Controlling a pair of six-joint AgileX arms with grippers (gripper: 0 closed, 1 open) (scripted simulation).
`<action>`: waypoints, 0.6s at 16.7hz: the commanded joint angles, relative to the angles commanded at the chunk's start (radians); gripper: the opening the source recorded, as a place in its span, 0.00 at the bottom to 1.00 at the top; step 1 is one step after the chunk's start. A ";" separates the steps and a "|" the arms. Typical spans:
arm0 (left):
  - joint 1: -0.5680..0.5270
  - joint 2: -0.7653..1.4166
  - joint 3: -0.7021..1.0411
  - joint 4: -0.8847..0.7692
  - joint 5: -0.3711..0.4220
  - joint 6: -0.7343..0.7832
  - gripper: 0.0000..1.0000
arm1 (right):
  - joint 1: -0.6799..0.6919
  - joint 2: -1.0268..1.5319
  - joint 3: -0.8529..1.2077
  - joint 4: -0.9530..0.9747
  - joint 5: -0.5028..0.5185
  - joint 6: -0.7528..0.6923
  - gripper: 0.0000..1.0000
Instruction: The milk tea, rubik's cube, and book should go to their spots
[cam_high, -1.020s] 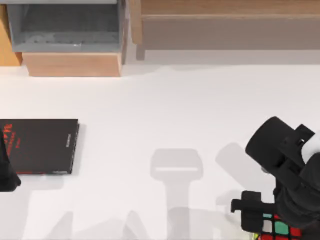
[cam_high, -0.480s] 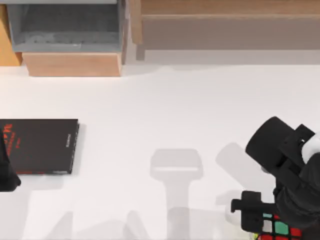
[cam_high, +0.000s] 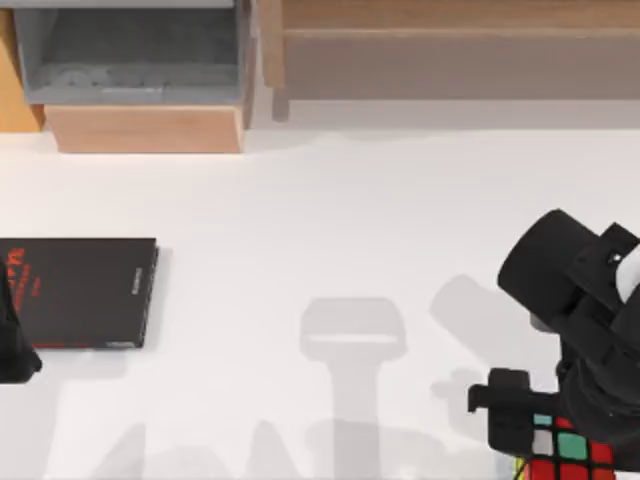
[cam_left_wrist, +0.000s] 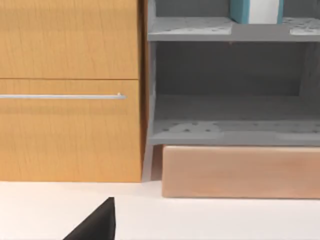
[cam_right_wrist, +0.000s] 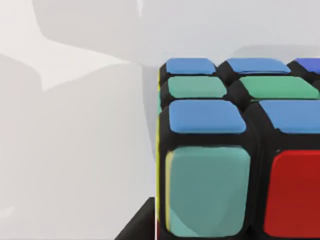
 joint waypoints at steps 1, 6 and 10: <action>0.000 0.000 0.000 0.000 0.000 0.000 1.00 | -0.001 -0.008 0.009 -0.010 0.000 -0.001 0.00; 0.000 0.000 0.000 0.000 0.000 0.000 1.00 | -0.001 -0.001 0.020 0.006 0.003 -0.013 0.00; 0.000 0.000 0.000 0.000 0.000 0.000 1.00 | -0.019 0.051 0.170 0.158 0.049 -0.141 0.00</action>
